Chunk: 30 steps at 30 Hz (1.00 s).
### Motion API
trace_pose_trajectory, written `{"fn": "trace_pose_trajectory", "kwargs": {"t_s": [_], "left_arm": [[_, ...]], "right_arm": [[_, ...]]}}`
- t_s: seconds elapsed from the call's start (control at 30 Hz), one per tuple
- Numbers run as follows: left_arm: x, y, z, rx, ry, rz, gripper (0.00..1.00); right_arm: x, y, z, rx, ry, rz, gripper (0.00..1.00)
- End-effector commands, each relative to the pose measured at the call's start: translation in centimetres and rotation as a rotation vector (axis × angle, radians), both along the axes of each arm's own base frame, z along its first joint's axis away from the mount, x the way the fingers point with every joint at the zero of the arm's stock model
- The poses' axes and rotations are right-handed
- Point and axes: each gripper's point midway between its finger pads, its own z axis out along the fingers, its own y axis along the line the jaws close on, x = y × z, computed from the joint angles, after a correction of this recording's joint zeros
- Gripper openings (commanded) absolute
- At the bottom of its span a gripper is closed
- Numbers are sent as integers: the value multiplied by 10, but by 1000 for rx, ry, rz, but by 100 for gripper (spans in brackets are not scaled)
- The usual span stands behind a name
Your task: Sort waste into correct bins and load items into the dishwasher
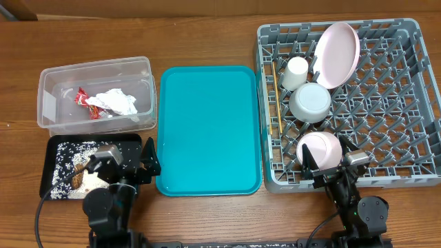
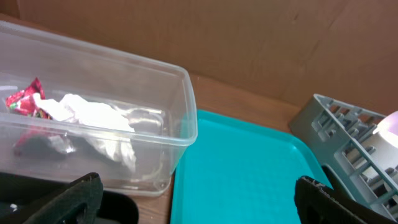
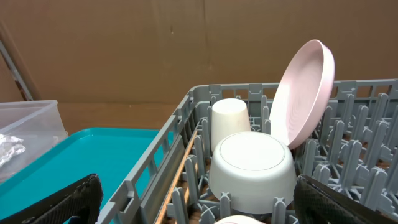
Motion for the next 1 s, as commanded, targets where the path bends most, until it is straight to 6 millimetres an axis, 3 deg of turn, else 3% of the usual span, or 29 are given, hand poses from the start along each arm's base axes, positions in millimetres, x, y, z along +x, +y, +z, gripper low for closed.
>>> {"fn": "trace_pose_trajectory", "kwargs": {"t_s": [0.0,0.07,0.33,0.5,0.97], "left_arm": [[-2,-2,-18,-4,-8,-1,100],[-5,-4,-33,-2,16,-3,100],[-8,0,-8,221,-98,47,100],[-8,-3,-10,316,-95,23,100],[-8,-6,-10,319,-97,13,100]], "right_arm": [[1,-2,-2,5,-2,-11,100],[1,-2,-2,5,-2,-11,100],[1,-2,-2,5,-2,-11,100],[1,-2,-2,5,-2,-11,100],[1,-2,-2,5,-2,-11,100]]}}
